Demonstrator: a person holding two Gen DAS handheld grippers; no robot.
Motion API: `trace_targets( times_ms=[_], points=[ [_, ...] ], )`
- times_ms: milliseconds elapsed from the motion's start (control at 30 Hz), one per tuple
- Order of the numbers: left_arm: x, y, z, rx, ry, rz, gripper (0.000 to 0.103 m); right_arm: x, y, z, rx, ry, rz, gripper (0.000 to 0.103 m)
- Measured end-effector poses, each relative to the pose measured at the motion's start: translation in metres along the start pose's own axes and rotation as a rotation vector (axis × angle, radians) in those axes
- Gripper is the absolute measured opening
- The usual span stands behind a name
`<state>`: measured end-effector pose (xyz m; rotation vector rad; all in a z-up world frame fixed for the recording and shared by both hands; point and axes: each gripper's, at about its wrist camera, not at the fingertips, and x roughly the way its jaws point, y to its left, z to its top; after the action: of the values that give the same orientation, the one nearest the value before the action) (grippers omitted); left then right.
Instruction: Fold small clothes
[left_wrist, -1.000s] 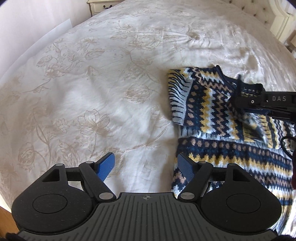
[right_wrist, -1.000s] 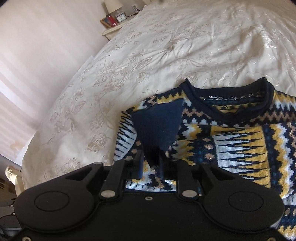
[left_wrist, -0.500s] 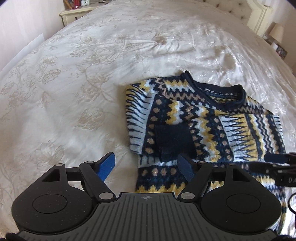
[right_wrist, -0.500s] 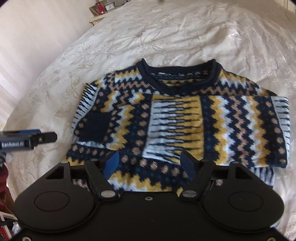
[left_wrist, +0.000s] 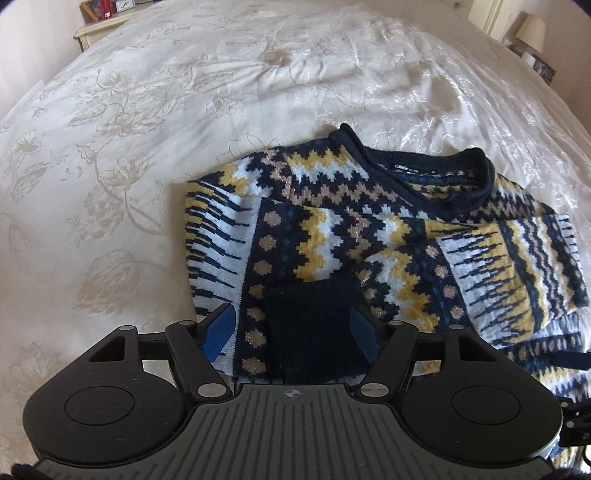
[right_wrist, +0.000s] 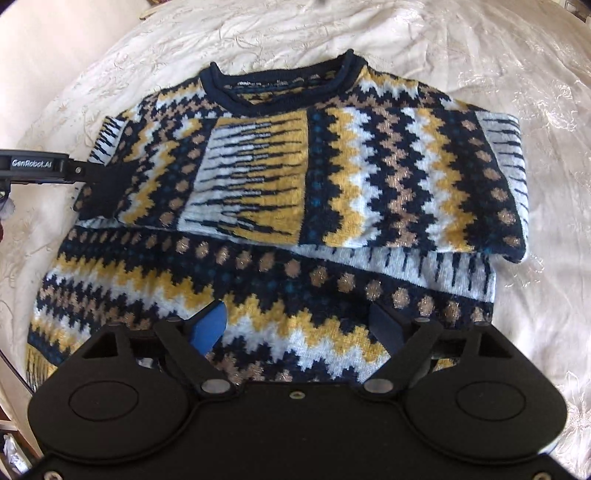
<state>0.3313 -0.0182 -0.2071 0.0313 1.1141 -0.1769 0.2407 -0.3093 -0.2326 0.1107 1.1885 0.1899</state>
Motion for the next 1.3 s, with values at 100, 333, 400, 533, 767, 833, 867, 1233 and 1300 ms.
trace_targets(
  times_ms=[100,333,400,533,767,833,867,1233,1300],
  points=[
    [0.012,0.001,0.0,-0.002,0.029,-0.021,0.064,0.005,-0.003,-0.003,0.02,0.012,0.01,0.088],
    [0.019,0.008,0.0,-0.103,0.012,-0.067,0.038,0.007,-0.006,-0.004,0.041,0.01,0.029,0.091],
    [0.018,0.008,0.0,-0.131,0.014,-0.058,0.022,0.005,-0.008,-0.003,0.057,0.005,0.037,0.091],
    [0.0,-0.001,0.002,-0.098,-0.038,-0.073,0.009,0.002,-0.012,-0.003,0.083,-0.002,0.042,0.091],
    [-0.073,0.001,0.018,-0.096,-0.232,-0.109,0.009,-0.023,-0.02,0.001,0.132,-0.076,0.048,0.091],
    [-0.076,0.01,0.022,-0.101,-0.241,-0.086,0.009,-0.034,-0.025,0.006,0.149,-0.119,0.049,0.091],
    [-0.073,0.014,0.024,-0.096,-0.238,-0.073,0.009,-0.037,-0.028,0.009,0.157,-0.14,0.047,0.091],
    [-0.005,0.037,0.022,-0.142,-0.053,0.01,0.018,-0.007,-0.065,0.07,0.192,-0.182,-0.019,0.091],
    [0.0,0.044,0.02,-0.161,-0.047,0.051,0.023,0.002,-0.072,0.072,0.188,-0.158,-0.041,0.091]
  ],
)
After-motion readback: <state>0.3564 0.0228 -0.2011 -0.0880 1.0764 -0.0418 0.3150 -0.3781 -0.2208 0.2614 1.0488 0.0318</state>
